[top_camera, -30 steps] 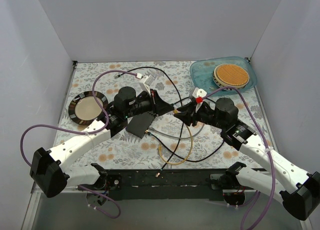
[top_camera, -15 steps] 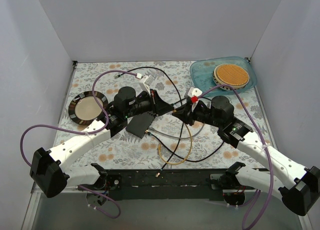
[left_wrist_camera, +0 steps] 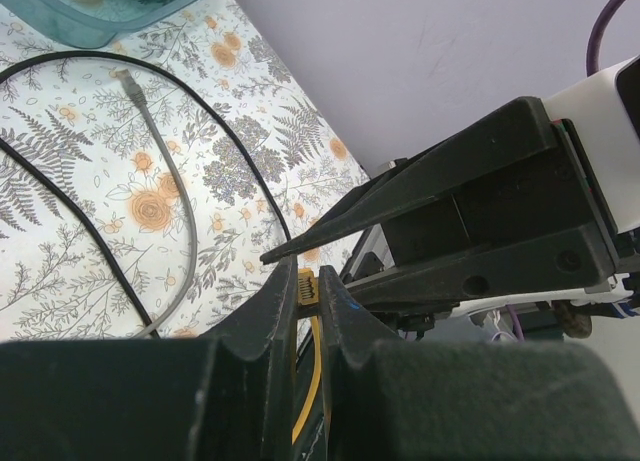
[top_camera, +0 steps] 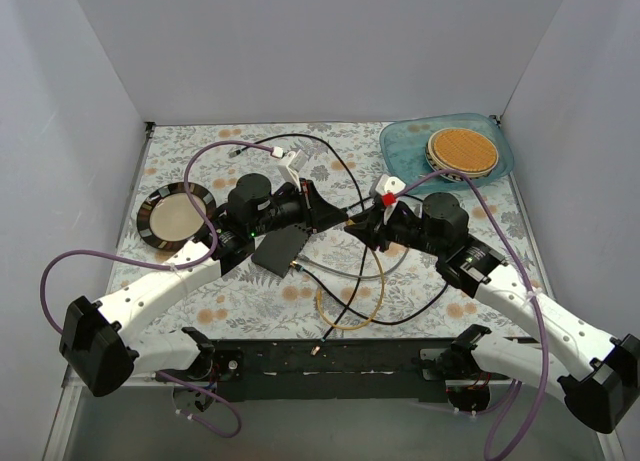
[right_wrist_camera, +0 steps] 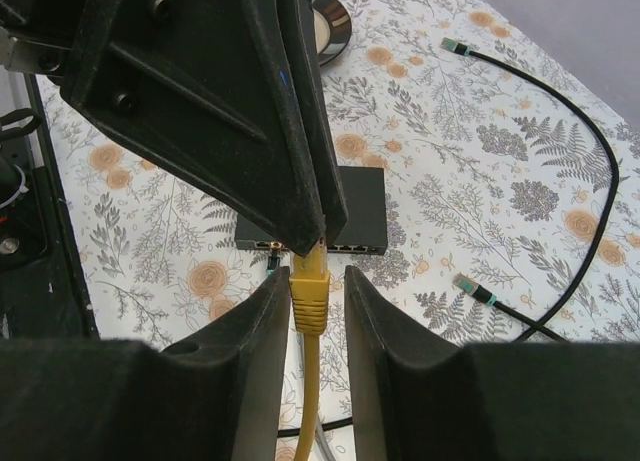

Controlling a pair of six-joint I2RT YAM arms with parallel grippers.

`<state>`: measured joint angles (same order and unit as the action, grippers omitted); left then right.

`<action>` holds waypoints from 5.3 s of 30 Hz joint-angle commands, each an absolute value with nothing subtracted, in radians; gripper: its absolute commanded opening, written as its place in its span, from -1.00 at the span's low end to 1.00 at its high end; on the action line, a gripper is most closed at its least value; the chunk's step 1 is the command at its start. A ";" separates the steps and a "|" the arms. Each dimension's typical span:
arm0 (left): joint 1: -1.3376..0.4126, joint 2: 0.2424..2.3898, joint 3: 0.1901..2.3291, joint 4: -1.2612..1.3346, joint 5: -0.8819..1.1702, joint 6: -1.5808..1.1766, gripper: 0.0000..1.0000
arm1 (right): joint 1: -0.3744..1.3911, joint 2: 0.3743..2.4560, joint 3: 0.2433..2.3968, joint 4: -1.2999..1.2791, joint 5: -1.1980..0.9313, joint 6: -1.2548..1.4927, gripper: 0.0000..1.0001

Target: Insert the plug into the switch port

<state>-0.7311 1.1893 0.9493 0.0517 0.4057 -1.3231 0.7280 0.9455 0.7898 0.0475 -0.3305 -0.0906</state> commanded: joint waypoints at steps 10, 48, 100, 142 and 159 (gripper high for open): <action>-0.729 1.141 0.969 0.096 0.454 -1.325 -1.00 | 0.732 0.956 0.841 0.026 -0.313 -0.095 -0.97; -0.291 1.556 0.984 -0.022 0.224 -1.269 0.89 | 0.733 1.557 1.031 -0.087 -0.296 -0.091 -0.97; -0.268 1.663 0.784 0.025 0.170 -1.243 0.51 | 0.900 2.040 1.407 -0.328 -0.051 -0.054 -0.97; -0.268 1.715 0.678 0.172 0.423 -1.279 0.04 | 0.908 2.040 1.422 -0.138 -0.051 0.032 -0.97; -0.270 1.703 0.640 0.195 0.462 -1.299 0.01 | 0.908 1.924 1.272 0.136 0.029 0.060 -0.97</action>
<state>-0.2382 1.6886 0.6922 0.3195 0.3161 -1.2648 0.9043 1.9778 1.2934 -0.1368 -0.0128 0.0296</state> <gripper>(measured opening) 0.511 0.228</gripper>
